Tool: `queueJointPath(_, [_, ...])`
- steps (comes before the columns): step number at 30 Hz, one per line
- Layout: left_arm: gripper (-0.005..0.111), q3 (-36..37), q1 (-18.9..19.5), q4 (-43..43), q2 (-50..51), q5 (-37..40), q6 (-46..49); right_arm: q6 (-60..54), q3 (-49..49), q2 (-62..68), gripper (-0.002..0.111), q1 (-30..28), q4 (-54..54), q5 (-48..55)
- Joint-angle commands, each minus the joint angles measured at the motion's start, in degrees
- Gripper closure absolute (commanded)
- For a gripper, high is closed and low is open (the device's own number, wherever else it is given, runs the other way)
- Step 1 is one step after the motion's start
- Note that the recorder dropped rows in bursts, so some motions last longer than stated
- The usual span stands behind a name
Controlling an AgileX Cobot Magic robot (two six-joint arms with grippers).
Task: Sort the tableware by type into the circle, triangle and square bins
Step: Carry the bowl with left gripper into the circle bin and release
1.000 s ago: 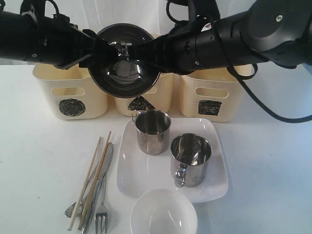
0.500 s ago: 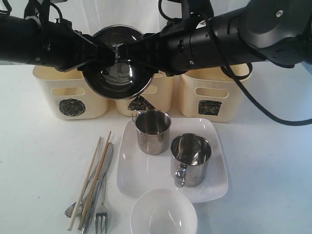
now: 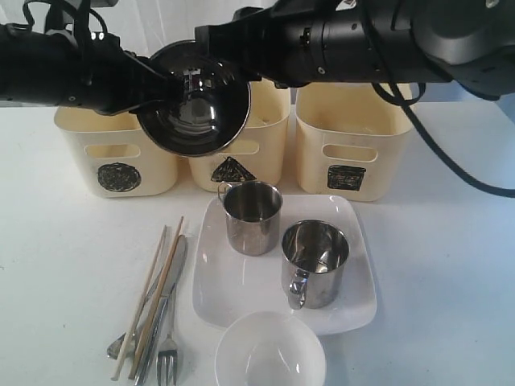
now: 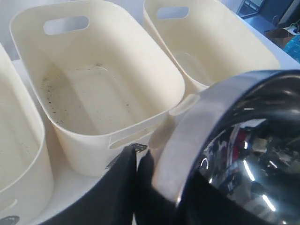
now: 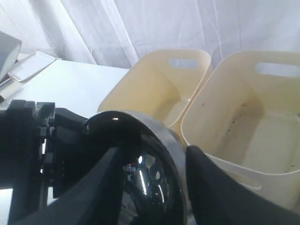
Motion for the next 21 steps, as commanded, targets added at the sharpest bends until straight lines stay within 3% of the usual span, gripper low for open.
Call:
queueJointPath(1, [0.107, -0.52, 0.98, 0.8, -0.13, -3.74, -0.1, -0.56, -0.37, -0.71, 0.067, 0.09, -0.88, -2.65])
queueJointPath(7, [0.107, -0.52, 9.63, 0.79, 0.09, -6.47, -0.35, -0.56, -0.37, -0.95, 0.067, 0.09, -0.88, -4.99])
queueJointPath(12, [0.107, -4.45, 16.51, 0.56, 3.49, -3.24, -2.1, -0.56, -0.37, -0.95, 0.067, 0.09, -0.88, -4.99])
queueJointPath(21, [0.107, -17.06, 17.42, 0.56, 16.55, -4.4, -2.1, -0.56, -0.27, -0.95, 0.067, 0.09, -1.02, 0.68])
